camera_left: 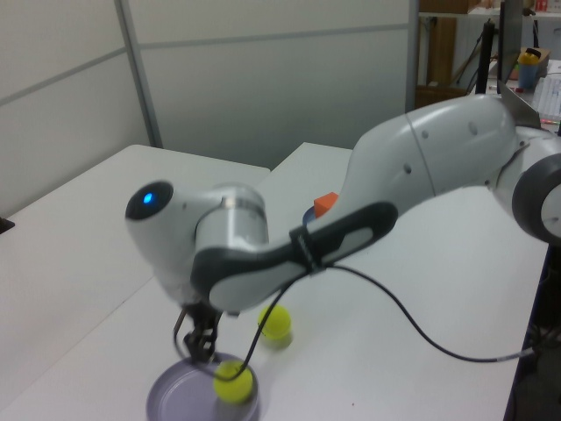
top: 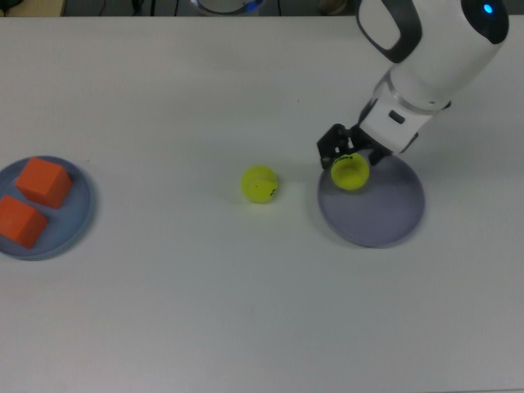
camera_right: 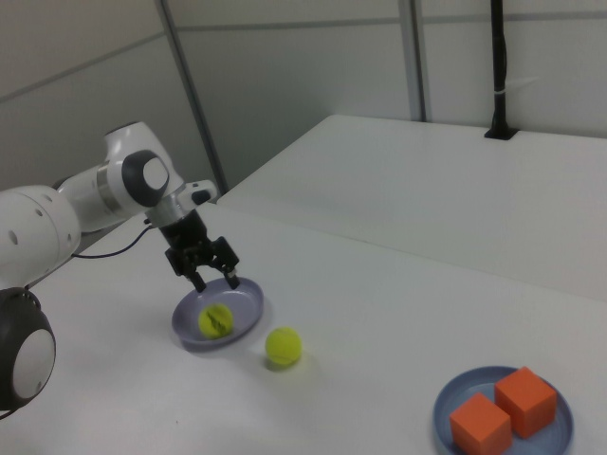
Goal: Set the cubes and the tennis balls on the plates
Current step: 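Carry the tennis ball to the lavender plate and release it, then lower the gripper onto the second tennis ball and grasp it, then move the second ball onto the lavender plate and release it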
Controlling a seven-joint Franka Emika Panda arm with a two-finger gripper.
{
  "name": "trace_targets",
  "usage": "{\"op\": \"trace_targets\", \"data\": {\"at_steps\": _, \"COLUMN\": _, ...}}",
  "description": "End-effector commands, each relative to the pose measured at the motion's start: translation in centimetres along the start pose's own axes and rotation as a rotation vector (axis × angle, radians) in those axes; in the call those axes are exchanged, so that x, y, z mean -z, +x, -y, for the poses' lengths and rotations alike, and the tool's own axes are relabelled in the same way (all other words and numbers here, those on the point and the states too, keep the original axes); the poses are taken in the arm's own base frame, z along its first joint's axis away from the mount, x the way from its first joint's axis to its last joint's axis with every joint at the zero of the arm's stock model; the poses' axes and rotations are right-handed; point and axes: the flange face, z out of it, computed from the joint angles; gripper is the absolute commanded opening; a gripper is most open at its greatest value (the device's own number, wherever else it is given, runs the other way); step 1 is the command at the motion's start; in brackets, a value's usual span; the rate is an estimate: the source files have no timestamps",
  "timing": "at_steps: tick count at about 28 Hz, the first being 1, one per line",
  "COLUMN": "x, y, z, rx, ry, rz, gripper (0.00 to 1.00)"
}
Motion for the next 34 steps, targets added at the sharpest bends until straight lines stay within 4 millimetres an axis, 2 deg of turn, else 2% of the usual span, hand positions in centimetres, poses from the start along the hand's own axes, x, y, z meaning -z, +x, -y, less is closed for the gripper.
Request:
{"op": "trace_targets", "data": {"at_steps": 1, "x": -1.7, "y": -1.0, "z": -7.2, "rx": 0.002, "ry": -0.036, "rz": 0.125, "gripper": 1.00}}
{"op": "trace_targets", "data": {"at_steps": 6, "x": -6.0, "y": -1.5, "z": -9.4, "rx": -0.021, "ry": -0.067, "rz": 0.210, "gripper": 1.00}}
{"op": "trace_targets", "data": {"at_steps": 8, "x": -7.4, "y": -1.5, "z": -9.4, "rx": -0.015, "ry": -0.069, "rz": 0.230, "gripper": 1.00}}
{"op": "trace_targets", "data": {"at_steps": 12, "x": -9.4, "y": -1.3, "z": -9.7, "rx": -0.013, "ry": -0.066, "rz": 0.255, "gripper": 1.00}}
{"op": "trace_targets", "data": {"at_steps": 15, "x": -10.1, "y": -1.0, "z": -9.4, "rx": -0.008, "ry": -0.064, "rz": 0.254, "gripper": 1.00}}
{"op": "trace_targets", "data": {"at_steps": 22, "x": -12.6, "y": 0.6, "z": -8.9, "rx": -0.005, "ry": -0.046, "rz": 0.172, "gripper": 0.99}}
{"op": "trace_targets", "data": {"at_steps": 24, "x": -12.9, "y": 0.9, "z": -9.6, "rx": -0.001, "ry": -0.053, "rz": 0.159, "gripper": 0.80}}
{"op": "trace_targets", "data": {"at_steps": 25, "x": -12.9, "y": 0.9, "z": -9.9, "rx": 0.002, "ry": -0.060, "rz": 0.155, "gripper": 0.64}}
{"op": "trace_targets", "data": {"at_steps": 26, "x": -13.1, "y": 1.0, "z": -10.2, "rx": 0.016, "ry": -0.068, "rz": 0.154, "gripper": 0.24}}
{"op": "trace_targets", "data": {"at_steps": 27, "x": -13.0, "y": 1.0, "z": -10.2, "rx": 0.020, "ry": -0.068, "rz": 0.153, "gripper": 0.06}}
{"op": "trace_targets", "data": {"at_steps": 28, "x": -12.8, "y": 1.0, "z": -10.3, "rx": 0.021, "ry": -0.068, "rz": 0.150, "gripper": 0.00}}
{"op": "trace_targets", "data": {"at_steps": 31, "x": -11.7, "y": 1.3, "z": -10.4, "rx": 0.010, "ry": -0.056, "rz": 0.132, "gripper": 0.00}}
{"op": "trace_targets", "data": {"at_steps": 34, "x": -9.4, "y": 2.0, "z": -10.4, "rx": 0.002, "ry": -0.047, "rz": 0.087, "gripper": 0.00}}
